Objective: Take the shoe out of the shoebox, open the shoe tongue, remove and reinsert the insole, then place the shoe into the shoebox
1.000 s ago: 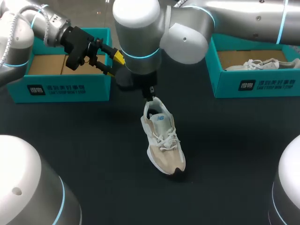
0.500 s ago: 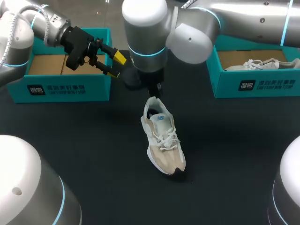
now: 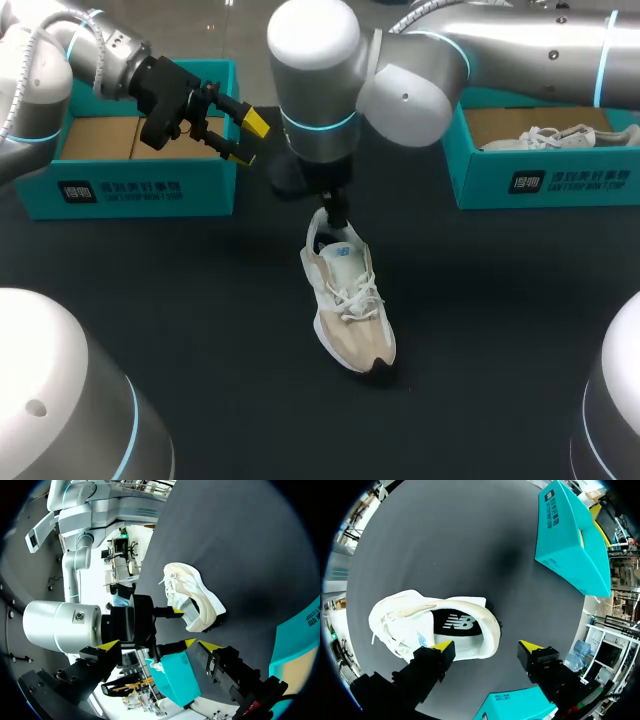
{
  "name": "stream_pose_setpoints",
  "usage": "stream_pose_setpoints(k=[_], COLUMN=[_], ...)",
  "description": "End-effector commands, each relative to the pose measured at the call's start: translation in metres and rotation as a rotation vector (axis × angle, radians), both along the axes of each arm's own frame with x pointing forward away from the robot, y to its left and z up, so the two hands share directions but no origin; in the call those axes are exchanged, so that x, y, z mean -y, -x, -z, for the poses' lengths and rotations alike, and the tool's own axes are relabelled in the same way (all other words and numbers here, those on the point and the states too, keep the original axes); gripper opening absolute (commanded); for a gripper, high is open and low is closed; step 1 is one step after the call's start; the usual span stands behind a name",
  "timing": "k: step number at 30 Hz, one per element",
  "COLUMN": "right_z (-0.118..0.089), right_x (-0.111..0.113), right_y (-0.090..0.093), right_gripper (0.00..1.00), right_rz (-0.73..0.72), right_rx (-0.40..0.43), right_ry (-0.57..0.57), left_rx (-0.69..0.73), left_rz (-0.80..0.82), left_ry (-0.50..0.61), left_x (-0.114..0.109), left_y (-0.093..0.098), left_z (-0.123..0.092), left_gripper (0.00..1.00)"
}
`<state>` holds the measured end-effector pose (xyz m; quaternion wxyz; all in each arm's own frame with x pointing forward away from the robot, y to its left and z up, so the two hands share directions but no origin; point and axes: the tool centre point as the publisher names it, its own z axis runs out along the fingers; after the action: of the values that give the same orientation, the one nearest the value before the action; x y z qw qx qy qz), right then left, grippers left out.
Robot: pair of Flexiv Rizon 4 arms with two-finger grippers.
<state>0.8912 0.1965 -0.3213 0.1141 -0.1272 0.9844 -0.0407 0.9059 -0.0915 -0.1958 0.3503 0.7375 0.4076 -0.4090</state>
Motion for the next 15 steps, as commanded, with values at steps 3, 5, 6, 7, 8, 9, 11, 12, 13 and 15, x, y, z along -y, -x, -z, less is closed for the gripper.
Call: stream_pose_setpoints(k=[3,5,6,7,8,9,11,12,13,15], right_z=[0.016,0.022,0.025,0.028,0.03,0.033,0.036,0.039,0.042,0.047], right_x=[-0.005,-0.007,-0.008,-0.008,-0.008,-0.009,-0.01,-0.01,-0.011,-0.01], right_y=[-0.006,-0.009,-0.011,-0.013,-0.015,-0.017,-0.019,-0.02,-0.021,-0.022], right_gripper=[1.0,1.0,1.0,1.0,1.0,1.0,1.0,1.0,1.0,1.0], right_rz=[-0.008,-0.009,-0.011,-0.01,-0.005,-0.004,-0.005,-0.006,-0.01,-0.014], right_rx=[-0.011,-0.01,-0.007,-0.005,-0.005,-0.006,-0.007,-0.014,-0.016,-0.026], right_ry=[-0.013,-0.013,-0.011,-0.012,-0.016,-0.016,-0.014,-0.015,-0.012,-0.006], left_rx=[0.001,0.001,0.001,0.001,0.001,0.001,0.001,0.001,0.001,0.001], left_rz=[0.001,0.001,0.001,0.001,0.001,0.001,0.001,0.001,0.001,0.001], left_ry=[-0.002,-0.002,-0.002,-0.002,-0.002,-0.002,-0.002,-0.002,-0.002,-0.002], left_x=[-0.001,-0.001,-0.001,-0.001,-0.001,-0.001,-0.001,-0.001,-0.001,-0.001], left_y=[0.0,0.0,0.0,0.0,0.0,0.0,0.0,0.0,0.0,0.0], left_z=[0.0,0.0,0.0,0.0,0.0,0.0,0.0,0.0,0.0,0.0], left_gripper=[1.0,1.0,1.0,1.0,1.0,1.0,1.0,1.0,1.0,1.0])
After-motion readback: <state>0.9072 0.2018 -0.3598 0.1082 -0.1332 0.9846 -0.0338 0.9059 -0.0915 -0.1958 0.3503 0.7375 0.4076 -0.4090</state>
